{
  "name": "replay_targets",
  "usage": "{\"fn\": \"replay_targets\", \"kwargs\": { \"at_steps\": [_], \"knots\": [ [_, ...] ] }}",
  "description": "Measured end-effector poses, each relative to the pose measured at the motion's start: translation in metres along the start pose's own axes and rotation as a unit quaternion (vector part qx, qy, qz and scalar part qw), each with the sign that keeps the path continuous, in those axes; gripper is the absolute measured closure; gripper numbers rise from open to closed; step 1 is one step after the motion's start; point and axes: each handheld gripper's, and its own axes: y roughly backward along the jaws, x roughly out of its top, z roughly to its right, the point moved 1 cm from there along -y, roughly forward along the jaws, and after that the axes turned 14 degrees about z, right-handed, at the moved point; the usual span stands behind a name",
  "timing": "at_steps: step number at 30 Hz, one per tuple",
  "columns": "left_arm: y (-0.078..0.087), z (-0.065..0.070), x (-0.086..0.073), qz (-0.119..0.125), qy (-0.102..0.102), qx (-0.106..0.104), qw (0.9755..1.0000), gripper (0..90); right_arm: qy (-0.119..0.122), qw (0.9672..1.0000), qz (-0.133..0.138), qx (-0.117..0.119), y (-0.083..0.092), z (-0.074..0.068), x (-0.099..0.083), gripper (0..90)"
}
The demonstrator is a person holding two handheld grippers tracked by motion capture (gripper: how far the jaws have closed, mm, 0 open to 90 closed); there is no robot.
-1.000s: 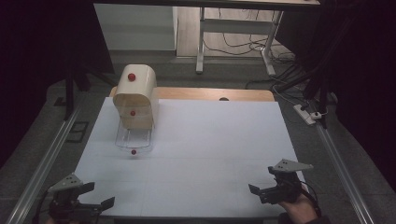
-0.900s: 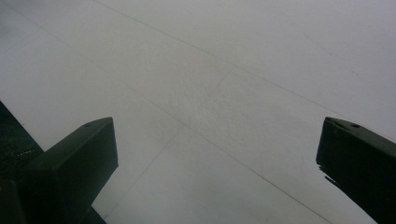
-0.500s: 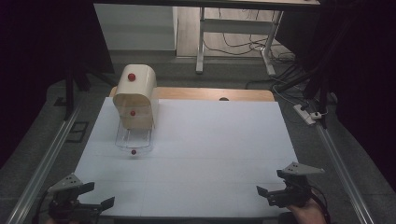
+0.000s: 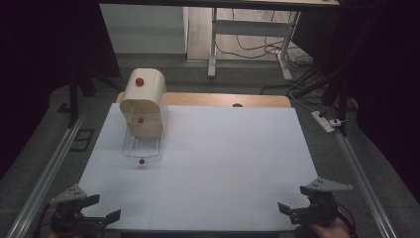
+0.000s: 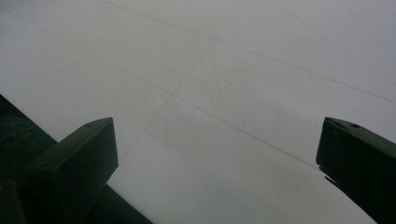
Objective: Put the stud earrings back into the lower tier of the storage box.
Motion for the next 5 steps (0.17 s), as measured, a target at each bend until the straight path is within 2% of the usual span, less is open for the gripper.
{"fn": "replay_targets", "kwargs": {
  "at_steps": [5],
  "knots": [
    [-0.0007, 0.0002, 0.0009, 0.001, 0.0, -0.002, 1.0, 0.5, 0.001, 1.0, -0.009, -0.004, -0.0001, 0.0006, -0.0009, 0.0]
  ]
}}
